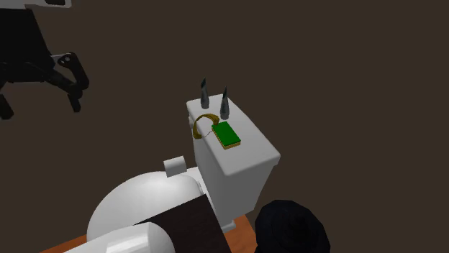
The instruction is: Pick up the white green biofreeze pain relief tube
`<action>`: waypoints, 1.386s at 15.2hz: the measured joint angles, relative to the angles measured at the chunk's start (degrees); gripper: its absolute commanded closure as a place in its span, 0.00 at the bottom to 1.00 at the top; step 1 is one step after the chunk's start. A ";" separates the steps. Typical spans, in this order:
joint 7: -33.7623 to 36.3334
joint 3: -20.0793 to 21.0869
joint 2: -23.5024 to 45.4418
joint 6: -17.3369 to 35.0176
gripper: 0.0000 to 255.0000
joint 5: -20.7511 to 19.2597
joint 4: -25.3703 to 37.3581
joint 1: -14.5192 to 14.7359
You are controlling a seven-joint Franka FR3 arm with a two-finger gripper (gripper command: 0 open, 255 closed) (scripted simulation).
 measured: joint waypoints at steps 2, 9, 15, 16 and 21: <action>-0.21 -0.32 0.57 0.79 0.00 -0.41 -0.08 -0.30; -0.96 -3.25 7.06 11.94 0.00 -4.38 -1.94 -3.82; -0.96 -6.03 14.62 21.77 0.00 -7.15 -1.23 -6.70; -0.95 -6.52 15.93 23.05 0.00 -7.55 -0.67 -7.16; -1.16 -9.34 22.85 30.84 0.00 -9.15 1.02 -9.44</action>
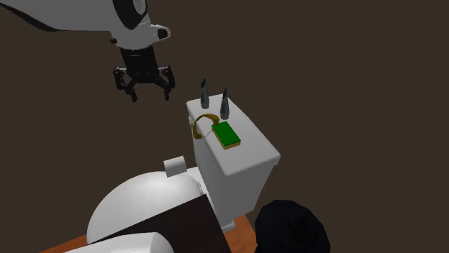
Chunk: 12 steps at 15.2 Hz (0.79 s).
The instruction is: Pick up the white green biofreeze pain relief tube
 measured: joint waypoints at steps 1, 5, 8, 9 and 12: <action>0.14 -0.45 1.98 1.71 0.00 -0.07 0.77 -0.26; -0.34 -2.90 8.10 6.85 0.00 -0.43 3.90 -1.86; -0.01 -4.21 12.23 10.12 0.00 -0.30 6.31 -2.76; -0.31 -4.88 13.97 11.21 0.00 -0.07 7.49 -3.16; -0.97 -6.61 18.30 13.46 0.00 0.75 11.10 -4.32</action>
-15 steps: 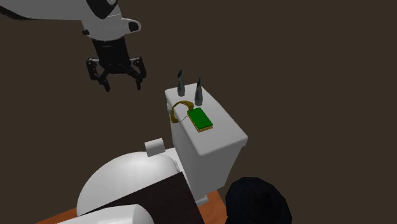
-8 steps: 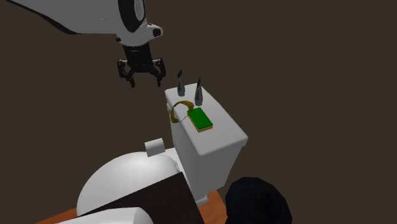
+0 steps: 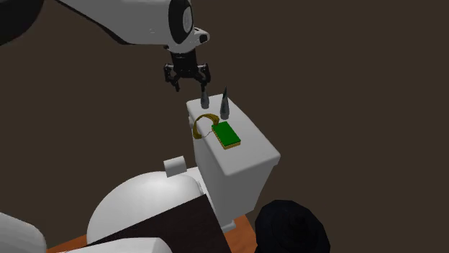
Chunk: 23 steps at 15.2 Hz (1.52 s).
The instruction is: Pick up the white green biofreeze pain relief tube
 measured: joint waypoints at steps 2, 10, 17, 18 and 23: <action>-0.57 -1.14 3.16 1.95 0.00 0.89 2.17 -0.82; -2.54 -4.19 16.66 7.28 0.00 6.54 13.77 -4.67; -3.80 -4.54 21.99 11.46 0.00 9.55 15.99 -6.80; -3.96 -4.46 22.34 12.07 0.00 9.79 15.70 -6.89; -4.35 -4.19 23.32 13.72 1.00 10.43 14.98 -7.09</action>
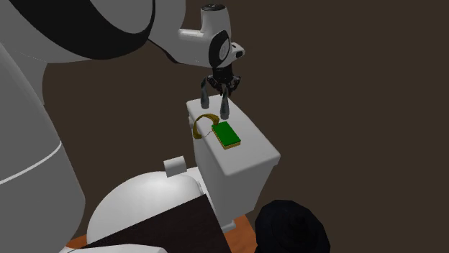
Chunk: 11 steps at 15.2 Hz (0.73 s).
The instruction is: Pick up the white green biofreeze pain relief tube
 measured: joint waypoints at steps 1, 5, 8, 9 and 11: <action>-0.01 0.01 0.01 0.05 1.00 0.02 -0.01 0.00; -0.03 0.02 0.02 0.09 1.00 0.04 0.01 -0.01; 0.00 0.01 0.01 0.07 1.00 0.02 0.02 0.00; 0.10 -0.05 -0.18 -0.33 1.00 -0.13 0.21 0.05; 0.33 -0.21 -0.74 -1.33 1.00 -0.51 0.66 0.17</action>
